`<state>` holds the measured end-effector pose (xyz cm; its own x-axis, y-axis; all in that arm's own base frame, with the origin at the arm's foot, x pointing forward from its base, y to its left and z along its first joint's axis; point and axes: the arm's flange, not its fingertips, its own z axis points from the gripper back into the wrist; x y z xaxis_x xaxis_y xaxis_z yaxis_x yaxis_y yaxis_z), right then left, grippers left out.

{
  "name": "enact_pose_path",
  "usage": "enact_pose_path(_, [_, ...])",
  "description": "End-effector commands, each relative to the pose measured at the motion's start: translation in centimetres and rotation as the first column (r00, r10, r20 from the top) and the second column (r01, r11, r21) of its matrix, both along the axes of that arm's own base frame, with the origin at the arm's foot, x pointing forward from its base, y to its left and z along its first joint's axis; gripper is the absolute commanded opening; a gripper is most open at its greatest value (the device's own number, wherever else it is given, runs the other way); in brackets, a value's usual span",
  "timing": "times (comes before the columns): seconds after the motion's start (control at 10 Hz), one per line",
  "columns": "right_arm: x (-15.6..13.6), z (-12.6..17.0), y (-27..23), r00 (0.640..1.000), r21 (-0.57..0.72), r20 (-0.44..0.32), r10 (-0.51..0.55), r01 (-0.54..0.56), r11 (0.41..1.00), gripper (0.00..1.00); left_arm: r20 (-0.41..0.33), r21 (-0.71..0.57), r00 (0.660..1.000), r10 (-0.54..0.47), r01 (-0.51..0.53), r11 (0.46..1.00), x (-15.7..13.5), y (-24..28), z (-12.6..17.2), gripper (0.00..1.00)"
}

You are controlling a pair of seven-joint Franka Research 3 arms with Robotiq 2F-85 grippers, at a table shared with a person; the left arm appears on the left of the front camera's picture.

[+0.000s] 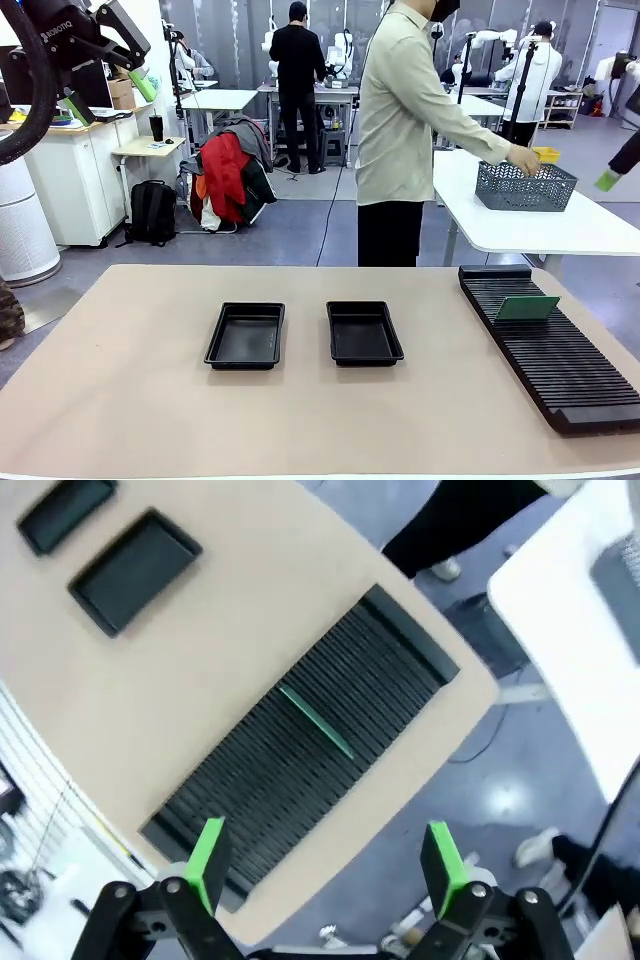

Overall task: Inspect and transfer BCBs to ESD trays.
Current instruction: Pick up the Blank PCB from the PCB Rack and place it in the left ESD tray.

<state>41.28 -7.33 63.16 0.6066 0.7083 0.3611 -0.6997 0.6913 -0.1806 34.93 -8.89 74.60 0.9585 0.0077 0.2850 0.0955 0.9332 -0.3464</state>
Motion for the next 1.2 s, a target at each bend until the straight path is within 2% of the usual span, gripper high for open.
enact_pose_path(0.0, [0.7, -2.9, -0.3, 0.987, -0.084, 0.038, 0.157, -0.154, 0.985, 1.0, -0.001, 0.0, 1.0, 0.0, 0.0, 1.0, 0.0, 0.0, 0.0, 1.0])
enact_pose_path(0.2, [3.0, -6.2, -0.2, 0.954, -0.162, -0.008, 0.301, -0.298, 0.941, 1.0, -0.001, 0.0, 1.0, 0.0, 0.0, 1.0, 0.0, 0.0, 0.0, 1.0])
enact_pose_path(0.4, [5.0, -9.3, 0.0, 0.917, -0.205, -0.085, 0.39, -0.399, 0.894, 1.0, -0.001, 0.0, 1.0, 0.0, 0.0, 1.0, 0.0, 0.0, 0.0, 1.0])
enact_pose_path(0.5, [5.9, -10.9, 0.1, 0.887, -0.232, -0.1, 0.45, -0.461, 0.857, 1.0, -0.001, 0.0, 1.0, 0.0, 0.0, 1.0, 0.0, 0.0, 0.0, 1.0])
enact_pose_path(0.8, [9.0, -15.1, 0.4, 0.82, -0.25, -0.17, 0.546, -0.572, 0.781, 1.0, -0.001, 0.0, 1.0, 0.0, 0.0, 1.0, 0.0, 0.0, 0.0, 1.0])
enact_pose_path(1.1, [11.0, -18.8, 1.2, 0.789, -0.262, -0.216, 0.575, -0.615, 0.744, 1.0, -0.001, 0.0, 1.0, 0.0, 0.0, 1.0, 0.0, 0.0, 0.0, 1.0])
